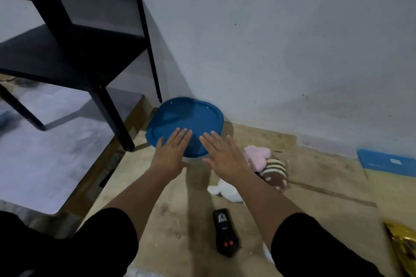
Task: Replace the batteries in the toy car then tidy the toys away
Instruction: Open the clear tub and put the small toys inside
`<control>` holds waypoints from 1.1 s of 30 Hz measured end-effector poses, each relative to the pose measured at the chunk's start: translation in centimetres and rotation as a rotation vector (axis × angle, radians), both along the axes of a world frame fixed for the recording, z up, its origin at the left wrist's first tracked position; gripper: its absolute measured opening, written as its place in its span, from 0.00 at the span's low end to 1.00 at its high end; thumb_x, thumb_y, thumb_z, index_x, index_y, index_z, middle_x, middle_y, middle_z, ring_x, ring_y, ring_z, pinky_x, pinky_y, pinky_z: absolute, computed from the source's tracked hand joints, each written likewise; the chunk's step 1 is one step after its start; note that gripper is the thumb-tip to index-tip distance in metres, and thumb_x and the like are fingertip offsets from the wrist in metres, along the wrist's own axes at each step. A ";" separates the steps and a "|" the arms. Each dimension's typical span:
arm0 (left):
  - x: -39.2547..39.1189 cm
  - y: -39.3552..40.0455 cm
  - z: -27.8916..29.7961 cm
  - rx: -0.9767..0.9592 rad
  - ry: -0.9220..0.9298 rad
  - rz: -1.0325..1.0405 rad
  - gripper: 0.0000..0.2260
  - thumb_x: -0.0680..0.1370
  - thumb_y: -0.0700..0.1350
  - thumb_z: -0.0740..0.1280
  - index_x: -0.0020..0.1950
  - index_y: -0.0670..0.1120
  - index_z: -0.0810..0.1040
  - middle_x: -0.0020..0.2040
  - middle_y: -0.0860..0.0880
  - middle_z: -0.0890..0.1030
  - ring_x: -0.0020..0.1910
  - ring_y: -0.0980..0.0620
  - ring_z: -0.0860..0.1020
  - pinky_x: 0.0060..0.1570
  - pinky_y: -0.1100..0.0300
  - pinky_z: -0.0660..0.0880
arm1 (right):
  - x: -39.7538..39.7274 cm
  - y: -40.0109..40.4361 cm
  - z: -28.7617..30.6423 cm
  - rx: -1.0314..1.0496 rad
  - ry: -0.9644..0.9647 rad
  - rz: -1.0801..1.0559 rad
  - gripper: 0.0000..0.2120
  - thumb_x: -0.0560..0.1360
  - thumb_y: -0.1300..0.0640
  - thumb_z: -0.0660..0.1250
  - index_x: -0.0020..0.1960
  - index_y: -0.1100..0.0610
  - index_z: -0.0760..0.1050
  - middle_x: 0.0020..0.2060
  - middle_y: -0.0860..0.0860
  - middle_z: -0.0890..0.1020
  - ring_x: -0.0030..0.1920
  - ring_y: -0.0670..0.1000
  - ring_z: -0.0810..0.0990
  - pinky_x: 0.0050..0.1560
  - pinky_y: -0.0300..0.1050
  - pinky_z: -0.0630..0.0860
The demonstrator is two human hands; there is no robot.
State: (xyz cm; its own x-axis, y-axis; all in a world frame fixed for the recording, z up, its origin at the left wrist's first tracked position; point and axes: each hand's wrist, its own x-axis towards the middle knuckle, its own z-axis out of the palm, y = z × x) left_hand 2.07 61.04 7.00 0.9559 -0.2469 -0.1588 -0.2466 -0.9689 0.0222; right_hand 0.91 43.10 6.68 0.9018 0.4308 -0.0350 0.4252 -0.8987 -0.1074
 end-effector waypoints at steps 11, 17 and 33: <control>5.4 3.1 -3.1 0.049 0.090 -0.166 0.35 0.80 0.54 0.59 0.77 0.49 0.39 0.78 0.52 0.41 0.77 0.54 0.41 0.73 0.46 0.45 | 3.2 3.5 -3.0 -0.183 0.146 -0.019 0.29 0.72 0.41 0.48 0.64 0.50 0.75 0.62 0.47 0.79 0.63 0.49 0.77 0.55 0.62 0.75; 5.6 2.6 -3.7 0.066 0.070 -0.187 0.37 0.80 0.57 0.58 0.77 0.47 0.36 0.78 0.51 0.40 0.77 0.53 0.40 0.73 0.45 0.43 | 2.7 3.4 -2.7 -0.237 0.108 0.007 0.25 0.74 0.46 0.50 0.62 0.51 0.77 0.61 0.46 0.79 0.64 0.51 0.76 0.55 0.68 0.71; 6.7 3.5 -2.2 0.071 0.172 -0.283 0.38 0.79 0.54 0.61 0.77 0.48 0.38 0.78 0.50 0.41 0.77 0.52 0.41 0.73 0.43 0.44 | 3.0 3.1 -1.8 -0.135 0.090 0.039 0.18 0.69 0.50 0.73 0.57 0.55 0.77 0.61 0.54 0.78 0.65 0.57 0.75 0.55 0.67 0.74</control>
